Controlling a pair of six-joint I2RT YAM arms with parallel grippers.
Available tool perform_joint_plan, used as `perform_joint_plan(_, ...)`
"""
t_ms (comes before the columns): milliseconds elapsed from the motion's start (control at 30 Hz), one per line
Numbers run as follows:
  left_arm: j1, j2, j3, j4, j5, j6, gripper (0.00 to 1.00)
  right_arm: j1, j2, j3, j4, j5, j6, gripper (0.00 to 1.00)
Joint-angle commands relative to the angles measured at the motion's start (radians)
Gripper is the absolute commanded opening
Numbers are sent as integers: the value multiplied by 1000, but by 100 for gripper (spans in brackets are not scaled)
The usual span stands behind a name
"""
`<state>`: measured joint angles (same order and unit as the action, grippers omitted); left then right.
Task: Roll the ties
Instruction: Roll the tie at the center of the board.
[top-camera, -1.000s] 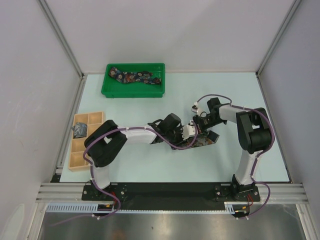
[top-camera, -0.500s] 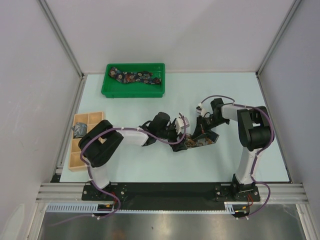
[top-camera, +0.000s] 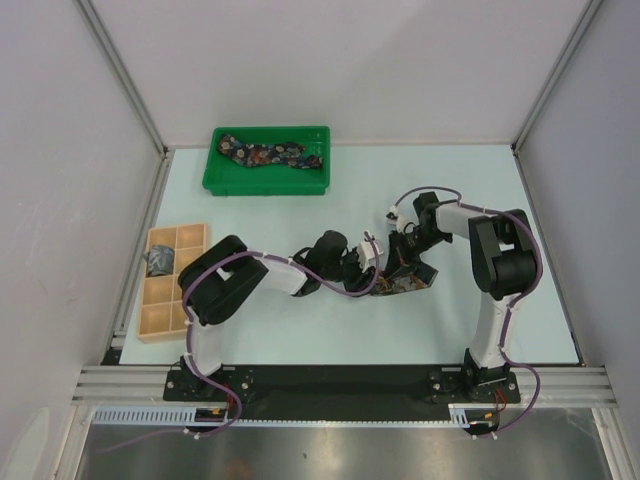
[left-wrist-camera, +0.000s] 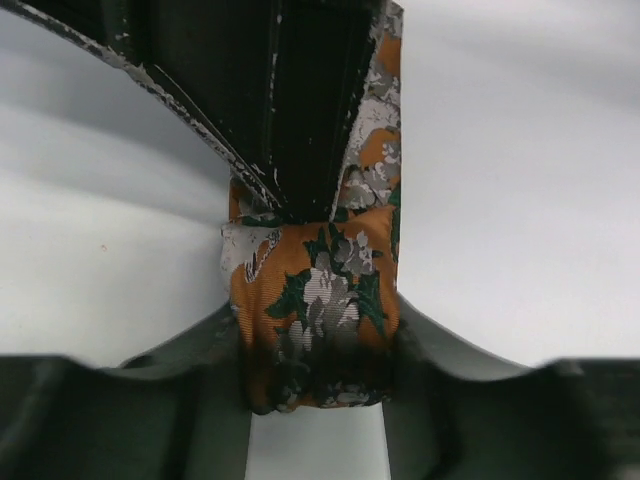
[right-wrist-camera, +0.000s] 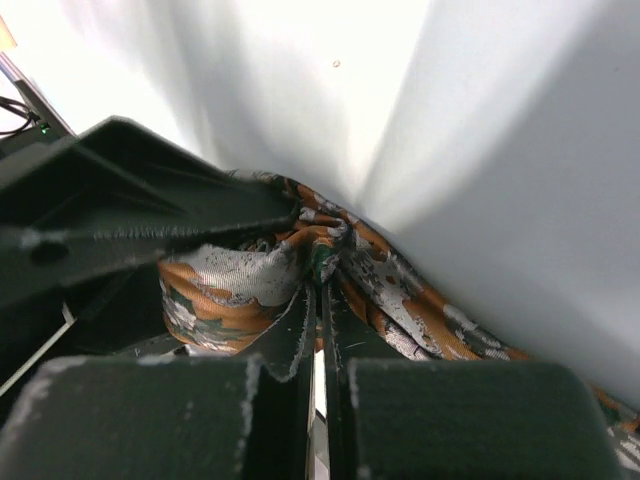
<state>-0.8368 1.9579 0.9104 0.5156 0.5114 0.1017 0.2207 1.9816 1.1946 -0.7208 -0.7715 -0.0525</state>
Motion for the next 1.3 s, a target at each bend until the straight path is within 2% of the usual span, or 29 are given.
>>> perform_joint_plan(0, -38, -5, 64, -161, -69, 90, 33, 88, 99, -33, 52, 100, -29, 0)
perform_joint_plan(33, -39, -14, 94, -266, -111, 101, 26, 88, 97, -29, 58, 78, -20, 0)
perform_joint_plan(100, -42, -25, 122, -374, -167, 159, 21, 66, 74, 3, 38, -1, -18, 8)
perform_joint_plan(133, -42, -34, 136, -461, -207, 179, 17, 49, 54, 8, 29, -32, -17, 15)
perform_joint_plan(167, -44, -37, 142, -504, -235, 199, 16, 31, 36, 13, 12, -79, -20, 28)
perform_joint_plan(267, -45, -37, 151, -630, -290, 243, 15, -46, -50, 36, -57, -135, -64, 43)
perform_joint_plan(433, -64, -2, 197, -741, -317, 271, 17, -66, -115, 13, -108, -231, -76, 56)
perform_joint_plan(600, -81, 22, 235, -781, -315, 296, 18, -17, -119, -20, -57, -273, -37, 57)
perform_joint_plan(700, -81, 30, 254, -789, -320, 306, 20, 5, -110, -33, -32, -256, -37, 53)
perform_joint_plan(800, -81, 33, 265, -789, -314, 311, 21, 12, -90, -44, -37, -192, -50, 42)
perform_joint_plan(833, -81, 32, 266, -784, -309, 309, 22, 11, -87, -47, -45, -155, -64, 32)
perform_joint_plan(900, -79, 27, 266, -776, -301, 305, 26, -3, -78, -61, -51, -118, -75, 21)
perform_joint_plan(933, -78, 22, 265, -770, -291, 303, 27, -6, -75, -66, -52, -82, -78, 11)
perform_joint_plan(1000, -71, 13, 256, -750, -284, 290, 34, -18, -69, -82, -52, -45, -87, 1)
perform_joint_plan(1067, -55, -22, 240, -724, -232, 262, 42, -23, -67, -93, -34, 15, -86, 0)
perform_joint_plan(1100, -47, -42, 210, -674, -208, 248, 52, -32, -63, -99, -26, 27, -84, 0)
perform_joint_plan(1200, -12, -125, 129, -521, -85, 167, 67, -38, -46, -98, -5, 86, -78, 0)
perform_joint_plan(1267, -1, -171, 88, -386, -39, 121, 71, -44, -37, -95, -5, 138, -75, 0)
